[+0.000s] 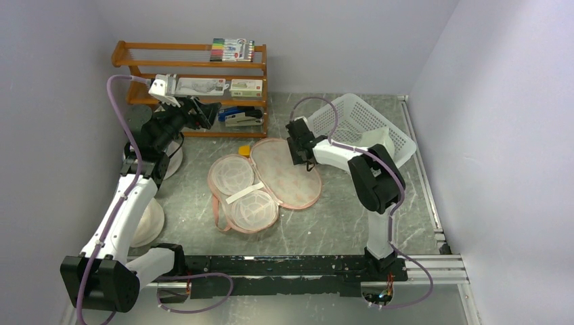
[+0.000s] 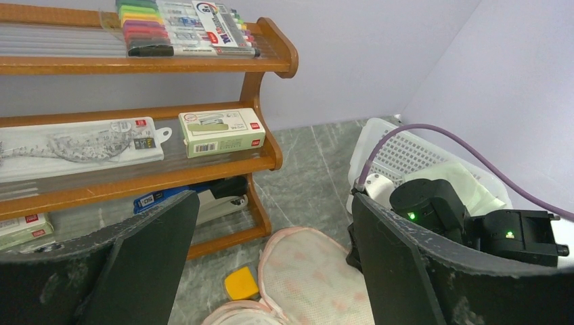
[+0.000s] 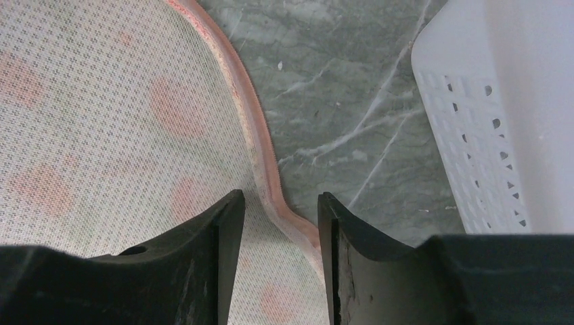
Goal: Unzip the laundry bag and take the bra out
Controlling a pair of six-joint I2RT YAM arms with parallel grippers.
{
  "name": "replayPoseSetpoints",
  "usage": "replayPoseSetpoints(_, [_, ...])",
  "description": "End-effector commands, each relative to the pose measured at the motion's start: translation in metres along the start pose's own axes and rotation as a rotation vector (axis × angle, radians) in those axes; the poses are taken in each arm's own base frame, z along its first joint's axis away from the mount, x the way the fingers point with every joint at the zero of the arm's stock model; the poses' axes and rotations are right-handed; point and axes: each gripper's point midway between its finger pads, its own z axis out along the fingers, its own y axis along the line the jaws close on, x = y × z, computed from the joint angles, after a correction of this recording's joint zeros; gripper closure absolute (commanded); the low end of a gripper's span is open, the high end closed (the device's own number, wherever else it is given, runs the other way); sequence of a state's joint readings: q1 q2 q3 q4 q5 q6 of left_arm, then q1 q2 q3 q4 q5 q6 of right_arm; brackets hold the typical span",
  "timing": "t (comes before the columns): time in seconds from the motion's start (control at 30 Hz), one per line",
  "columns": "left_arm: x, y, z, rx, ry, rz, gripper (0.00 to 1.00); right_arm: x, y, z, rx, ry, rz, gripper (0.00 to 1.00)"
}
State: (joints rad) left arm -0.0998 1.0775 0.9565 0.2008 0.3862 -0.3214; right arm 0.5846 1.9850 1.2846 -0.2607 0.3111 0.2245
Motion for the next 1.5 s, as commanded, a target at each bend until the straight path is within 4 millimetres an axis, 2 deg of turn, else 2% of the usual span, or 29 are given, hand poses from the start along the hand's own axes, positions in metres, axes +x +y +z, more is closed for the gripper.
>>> replayPoseSetpoints(0.0, [-0.021, -0.003, 0.000, 0.009, -0.044, 0.027, 0.05, -0.001, -0.003, 0.007, -0.001, -0.012, 0.022, 0.57])
replayPoseSetpoints(0.17, [-0.020, -0.003, 0.000, 0.015, -0.040, 0.022, 0.05, 0.006, -0.008, 0.011, -0.023, 0.001, 0.041, 0.61])
replayPoseSetpoints(0.4, [-0.021, -0.002, 0.000, 0.003, -0.037, 0.023, 0.04, 0.021, 0.009, 0.016, -0.117, 0.031, 0.085, 0.63])
replayPoseSetpoints(0.57, [-0.018, -0.002, 0.001, 0.009, -0.028, 0.014, 0.05, 0.032, 0.023, 0.016, -0.189, 0.044, 0.122, 0.75])
replayPoseSetpoints(0.7, [-0.016, 0.000, 0.002, 0.001, -0.026, 0.015, 0.05, 0.012, 0.035, -0.001, -0.278, -0.023, 0.144, 0.88])
replayPoseSetpoints(0.83, [-0.016, 0.001, 0.001, -0.008, -0.025, 0.024, 0.05, -0.017, 0.032, -0.024, -0.292, -0.099, 0.135, 1.00])
replayPoseSetpoints(1.2, [-0.014, -0.003, 0.003, 0.001, -0.017, 0.022, 0.05, -0.062, 0.025, -0.100, -0.385, -0.314, 0.131, 1.00])
replayPoseSetpoints(1.47, [-0.015, -0.003, 0.002, -0.004, -0.021, 0.029, 0.05, -0.083, 0.013, -0.126, -0.344, -0.342, 0.146, 1.00])
